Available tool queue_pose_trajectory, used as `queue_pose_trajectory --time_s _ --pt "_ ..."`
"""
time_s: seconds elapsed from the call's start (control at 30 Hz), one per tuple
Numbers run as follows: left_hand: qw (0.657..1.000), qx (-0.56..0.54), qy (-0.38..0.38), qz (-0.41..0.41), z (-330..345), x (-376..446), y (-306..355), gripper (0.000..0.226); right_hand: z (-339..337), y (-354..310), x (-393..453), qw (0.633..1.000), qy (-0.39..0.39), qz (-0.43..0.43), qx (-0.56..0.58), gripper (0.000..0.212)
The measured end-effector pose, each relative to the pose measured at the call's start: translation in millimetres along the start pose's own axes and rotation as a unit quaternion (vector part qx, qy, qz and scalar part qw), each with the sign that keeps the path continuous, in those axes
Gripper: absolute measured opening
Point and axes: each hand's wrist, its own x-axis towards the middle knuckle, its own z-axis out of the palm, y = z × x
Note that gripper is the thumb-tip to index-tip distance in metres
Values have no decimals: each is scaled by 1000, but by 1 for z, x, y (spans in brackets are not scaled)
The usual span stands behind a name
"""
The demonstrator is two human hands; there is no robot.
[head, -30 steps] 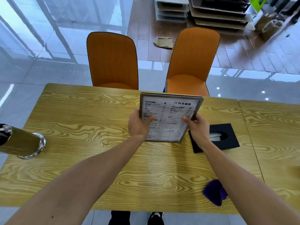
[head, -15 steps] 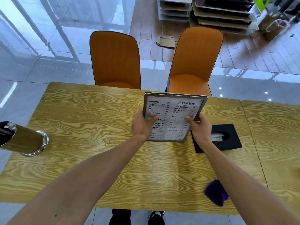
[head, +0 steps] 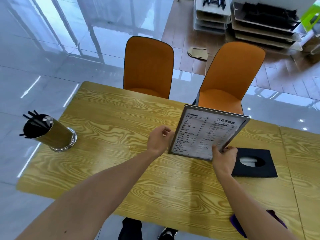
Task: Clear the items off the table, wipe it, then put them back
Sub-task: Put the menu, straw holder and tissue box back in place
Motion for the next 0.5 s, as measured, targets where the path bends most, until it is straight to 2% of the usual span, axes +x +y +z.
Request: queue_pose_trajectory --time_s 0.1,0.23,0.33,0.43,0.5 --pt "999 -9 21 -47 -26 -6 -23 19 20 1 -27 996 -48 8 -69 36" --pt "989 -8 77 -129 -74 -22 -72 18 67 -17 -64 974 -190 -72 -100 18" --pt "971 -4 132 -198 -116 -36 -108 22 115 -45 -88 943 -288 -124 -113 17" --pt "942 -40 199 -269 -156 -47 -139 20 165 -77 -111 916 -340 -173 -126 19" --pt "914 -82 223 -327 -181 -53 -159 38 197 -101 -128 895 -367 -213 -133 27"
